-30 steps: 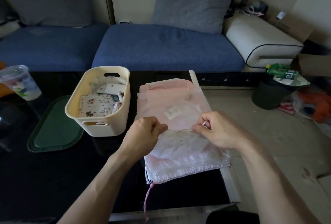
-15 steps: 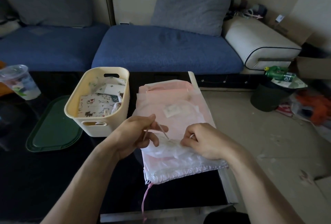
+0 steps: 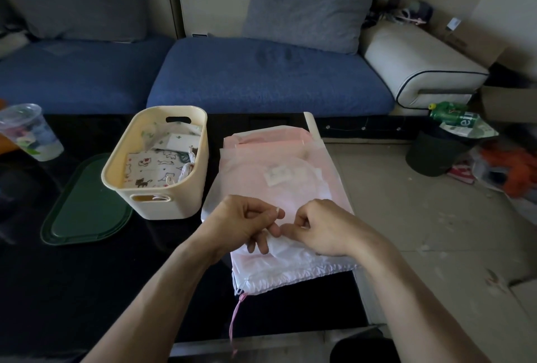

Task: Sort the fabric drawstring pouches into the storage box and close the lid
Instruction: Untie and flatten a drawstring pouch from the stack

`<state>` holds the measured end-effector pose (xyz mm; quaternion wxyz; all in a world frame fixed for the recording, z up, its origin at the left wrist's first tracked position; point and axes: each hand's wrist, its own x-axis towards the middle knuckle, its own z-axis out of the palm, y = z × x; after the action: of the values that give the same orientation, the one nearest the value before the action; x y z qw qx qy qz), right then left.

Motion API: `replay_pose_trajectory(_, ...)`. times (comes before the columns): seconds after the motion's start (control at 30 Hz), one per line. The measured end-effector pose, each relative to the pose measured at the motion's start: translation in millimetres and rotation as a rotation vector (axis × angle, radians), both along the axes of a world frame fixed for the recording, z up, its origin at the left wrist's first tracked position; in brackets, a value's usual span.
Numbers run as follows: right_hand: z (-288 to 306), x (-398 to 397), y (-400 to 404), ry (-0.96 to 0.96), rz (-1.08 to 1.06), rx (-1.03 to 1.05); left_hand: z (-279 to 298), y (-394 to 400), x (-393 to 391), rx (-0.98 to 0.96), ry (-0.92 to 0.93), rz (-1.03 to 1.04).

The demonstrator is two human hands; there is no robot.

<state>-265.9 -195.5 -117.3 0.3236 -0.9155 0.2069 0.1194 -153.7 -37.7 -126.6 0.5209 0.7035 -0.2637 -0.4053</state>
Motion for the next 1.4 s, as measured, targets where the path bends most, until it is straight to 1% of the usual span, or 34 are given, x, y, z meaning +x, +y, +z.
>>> replay_pose_trajectory(0.07,0,0,-3,-0.005,0.0,-0.003,1,0,-1,0.018,-0.055,-0.001)
replay_pose_trajectory(0.2,6,-3,-7,-0.059,0.054,0.089,0,1,-1,0.072,-0.186,-0.046)
replay_pose_trajectory(0.33,5,-4,-8,-0.199,0.106,0.209,1,3,-1,0.148,-0.282,-0.212)
replay_pose_trajectory(0.43,5,-1,-4,-0.262,0.114,0.231,1,3,-4,0.21,-0.323,-0.343)
replay_pose_trajectory(0.53,-1,3,0,-0.31,0.097,0.221,0,1,-5,0.195,-0.348,-0.31)
replay_pose_trajectory(0.57,-3,5,-1,-0.341,0.071,0.255,0,1,-4,0.173,-0.337,-0.275)
replay_pose_trajectory(0.6,-3,5,-2,-0.375,0.043,0.318,0,0,-3,0.149,-0.287,-0.238)
replay_pose_trajectory(0.67,-2,5,-4,-0.445,0.034,0.428,-2,0,0,0.098,-0.091,-0.166)
replay_pose_trajectory(0.7,-2,6,-5,-0.477,0.053,0.424,-2,-1,1,0.064,0.019,-0.132)
replay_pose_trajectory(0.77,-3,8,-5,-0.543,0.081,0.285,-2,-1,2,0.005,0.179,-0.101)
replay_pose_trajectory(0.83,-7,11,-5,-0.605,0.074,0.148,-3,-1,4,-0.028,0.253,-0.102)
replay_pose_trajectory(0.97,-10,13,-5,-0.614,0.103,0.078,-1,0,7,-0.036,0.26,-0.133)
replay_pose_trajectory(1.13,-9,13,-2,-0.591,0.086,0.15,0,-1,6,-0.01,0.23,-0.142)
replay_pose_trajectory(1.27,-13,14,0,-0.568,0.036,0.181,1,-3,1,-0.011,0.249,-0.03)
replay_pose_trajectory(1.4,-10,15,2,-0.623,0.027,0.19,1,-4,-1,-0.056,0.28,0.052)
